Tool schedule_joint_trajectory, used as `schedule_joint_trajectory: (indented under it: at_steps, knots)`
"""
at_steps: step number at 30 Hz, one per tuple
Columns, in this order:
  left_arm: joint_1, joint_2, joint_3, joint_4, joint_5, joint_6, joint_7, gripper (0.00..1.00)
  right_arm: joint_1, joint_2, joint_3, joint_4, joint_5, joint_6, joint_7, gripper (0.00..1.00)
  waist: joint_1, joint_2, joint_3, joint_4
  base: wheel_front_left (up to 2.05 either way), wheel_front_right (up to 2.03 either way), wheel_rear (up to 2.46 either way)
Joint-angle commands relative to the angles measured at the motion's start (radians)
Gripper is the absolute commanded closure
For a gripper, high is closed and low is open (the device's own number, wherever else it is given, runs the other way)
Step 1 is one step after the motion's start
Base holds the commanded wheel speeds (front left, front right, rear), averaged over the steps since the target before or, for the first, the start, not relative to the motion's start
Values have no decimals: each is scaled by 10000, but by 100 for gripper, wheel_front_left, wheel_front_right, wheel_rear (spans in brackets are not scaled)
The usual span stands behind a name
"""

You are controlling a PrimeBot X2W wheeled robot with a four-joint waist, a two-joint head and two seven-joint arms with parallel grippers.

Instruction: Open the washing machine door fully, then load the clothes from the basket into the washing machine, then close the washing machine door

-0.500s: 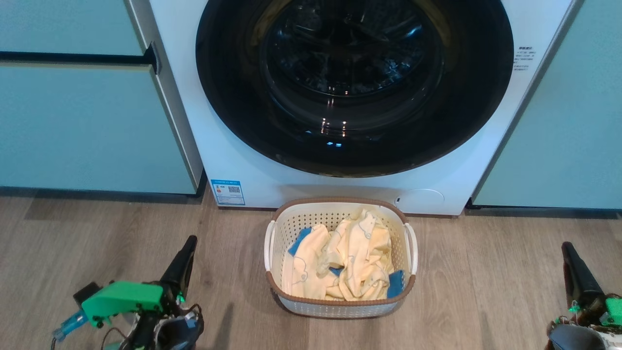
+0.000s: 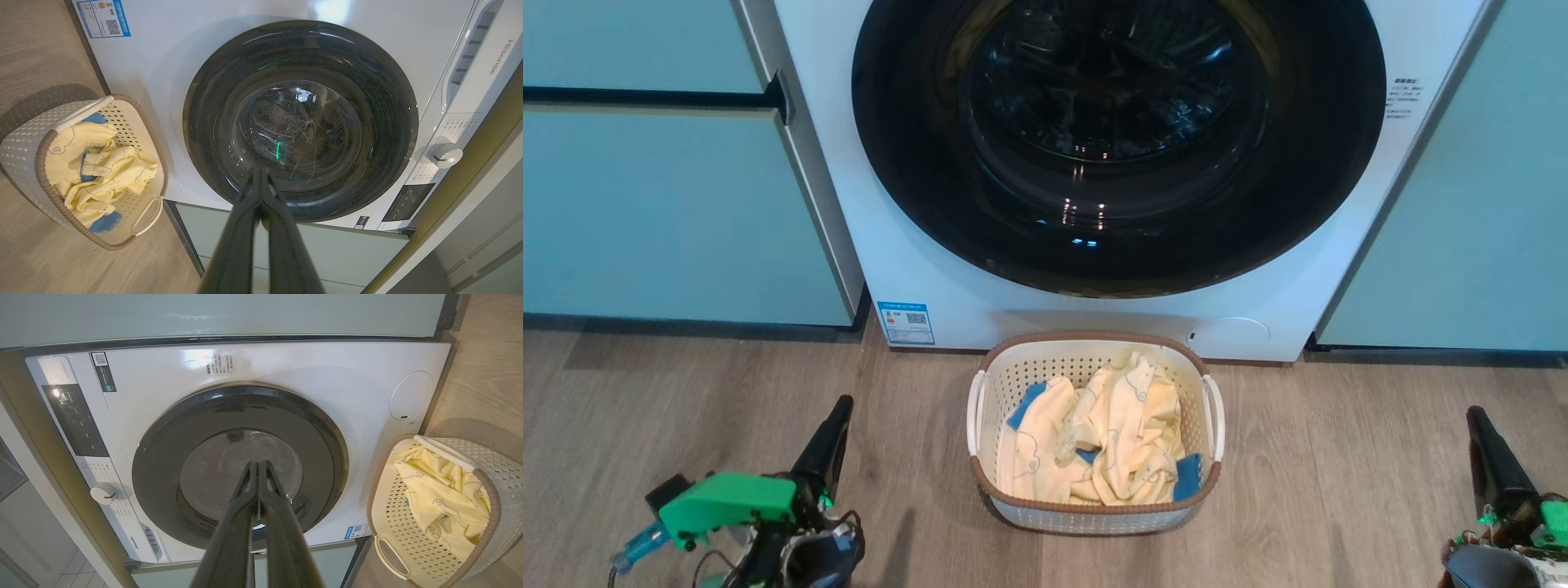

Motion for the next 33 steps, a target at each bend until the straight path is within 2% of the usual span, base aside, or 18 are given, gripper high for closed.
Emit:
schedule_joint_trajectory:
  at_steps: [1,20,21,22,23,24,26,33]
  knots:
    - [-559,87,376,-275,102,-17,62,100,-550,-62,153,-315,-82,17,48,100,0,0,0,0,0,0,0]
    - [-559,84,380,-275,105,-17,65,100,-551,-58,147,-315,-87,17,53,100,0,0,0,0,0,0,0]
    - [-1,-5,17,8,3,2,-3,0,-1,29,-3,6,-1,0,-2,0,0,0,0,0,0,0,0]
    - [29,-17,5,103,2,0,-9,0,32,48,13,102,2,0,-5,0,0,0,0,0,0,0,0]
    - [103,-38,-15,241,3,0,-10,100,106,96,24,241,1,0,-6,100,0,0,1,0,0,0,0]
    - [216,-69,-46,412,4,0,-11,0,225,153,34,415,1,0,-9,0,0,0,1,0,0,0,0]
    - [498,-136,-108,747,5,0,-12,0,519,252,70,749,1,0,-10,0,0,0,2,0,0,0,0]
    - [348,-124,-154,683,236,-1,-218,0,442,236,161,590,-117,1,-217,0,0,0,12,4,0,0,0]
